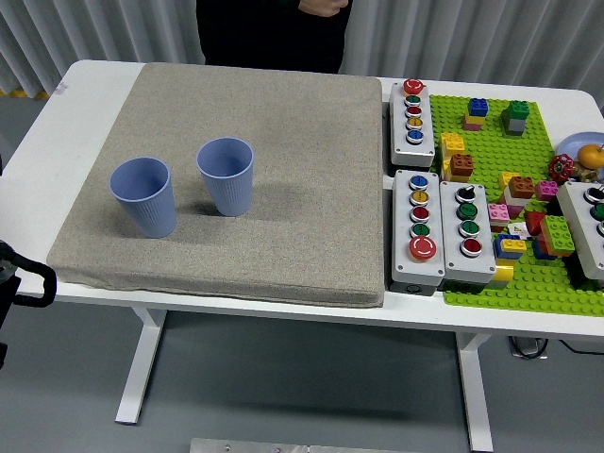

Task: Pick cup pour cup place

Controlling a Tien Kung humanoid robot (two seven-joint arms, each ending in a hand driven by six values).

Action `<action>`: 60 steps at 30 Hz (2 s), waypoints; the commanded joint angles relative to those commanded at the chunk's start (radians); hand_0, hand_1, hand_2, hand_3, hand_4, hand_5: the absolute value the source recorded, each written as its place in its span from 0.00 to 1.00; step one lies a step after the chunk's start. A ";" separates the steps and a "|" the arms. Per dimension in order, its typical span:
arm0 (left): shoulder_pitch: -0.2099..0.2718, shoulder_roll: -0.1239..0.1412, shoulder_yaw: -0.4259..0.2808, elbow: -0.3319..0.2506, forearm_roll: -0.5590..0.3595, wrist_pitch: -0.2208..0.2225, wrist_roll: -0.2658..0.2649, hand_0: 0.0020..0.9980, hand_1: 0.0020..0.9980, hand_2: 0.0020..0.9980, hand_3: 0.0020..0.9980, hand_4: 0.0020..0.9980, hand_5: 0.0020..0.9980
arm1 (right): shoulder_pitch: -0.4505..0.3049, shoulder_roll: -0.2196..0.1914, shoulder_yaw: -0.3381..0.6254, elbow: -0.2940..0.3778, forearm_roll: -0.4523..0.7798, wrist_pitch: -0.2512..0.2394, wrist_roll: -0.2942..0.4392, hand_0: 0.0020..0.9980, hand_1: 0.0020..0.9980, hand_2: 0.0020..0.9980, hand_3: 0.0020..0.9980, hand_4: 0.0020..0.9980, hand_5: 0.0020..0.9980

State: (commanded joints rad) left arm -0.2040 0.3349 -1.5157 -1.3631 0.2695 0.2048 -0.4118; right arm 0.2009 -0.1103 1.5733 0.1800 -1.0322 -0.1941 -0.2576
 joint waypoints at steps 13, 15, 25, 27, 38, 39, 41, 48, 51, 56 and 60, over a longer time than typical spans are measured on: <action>0.028 0.005 -0.026 -0.041 0.064 0.016 0.015 0.95 0.94 1.00 1.00 0.74 0.99 | -0.001 -0.005 0.002 0.000 0.007 -0.002 0.000 0.71 0.65 0.62 0.59 0.00 0.07; 0.030 0.005 -0.029 -0.044 0.067 0.017 0.016 0.95 0.94 1.00 1.00 0.74 0.99 | 0.002 -0.005 0.003 0.000 0.000 -0.001 -0.002 0.71 0.65 0.62 0.59 0.00 0.07; 0.038 -0.001 -0.037 -0.052 0.079 0.019 0.018 0.95 0.94 1.00 1.00 0.74 1.00 | 0.013 -0.010 0.005 0.000 -0.011 0.001 -0.008 0.71 0.65 0.62 0.59 0.00 0.08; 0.042 -0.002 -0.042 -0.058 0.085 0.021 0.019 0.95 0.94 1.00 1.00 0.74 1.00 | 0.013 -0.011 0.004 0.000 -0.010 0.002 -0.008 0.71 0.65 0.62 0.59 0.00 0.08; 0.052 -0.012 -0.051 -0.064 0.100 0.023 0.022 0.95 0.94 1.00 1.00 0.75 1.00 | 0.018 -0.014 0.013 0.000 -0.030 0.001 -0.013 0.71 0.65 0.62 0.59 0.00 0.09; 0.053 -0.012 -0.052 -0.065 0.100 0.023 0.022 0.95 0.94 1.00 1.00 0.75 1.00 | 0.018 -0.014 0.013 0.000 -0.032 0.001 -0.013 0.71 0.65 0.62 0.59 0.00 0.09; 0.057 -0.012 -0.056 -0.068 0.103 0.024 0.023 0.95 0.94 1.00 1.00 0.75 1.00 | 0.018 -0.014 0.017 0.000 -0.038 0.001 -0.013 0.71 0.65 0.62 0.59 0.00 0.09; 0.067 -0.020 -0.058 -0.074 0.117 0.027 0.027 0.95 0.94 1.00 1.00 0.75 1.00 | 0.014 -0.015 0.026 0.000 -0.064 0.006 -0.015 0.71 0.65 0.62 0.59 0.00 0.09; 0.071 -0.023 -0.056 -0.076 0.120 0.028 0.028 0.95 0.94 1.00 1.00 0.75 1.00 | 0.010 -0.015 0.028 0.000 -0.068 0.007 -0.015 0.71 0.65 0.62 0.59 0.00 0.09; 0.076 -0.025 -0.052 -0.077 0.122 0.028 0.029 0.95 0.93 1.00 1.00 0.75 1.00 | 0.005 -0.015 0.029 0.000 -0.076 0.009 -0.017 0.71 0.65 0.62 0.59 0.00 0.09; 0.076 -0.025 -0.051 -0.078 0.124 0.029 0.031 0.95 0.93 1.00 1.00 0.75 1.00 | 0.006 -0.015 0.029 0.000 -0.076 0.009 -0.017 0.71 0.65 0.62 0.59 0.00 0.09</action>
State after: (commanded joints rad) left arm -0.1278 0.3098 -1.5662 -1.4410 0.3935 0.2343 -0.3808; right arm 0.2066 -0.1257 1.6025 0.1800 -1.1086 -0.1847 -0.2746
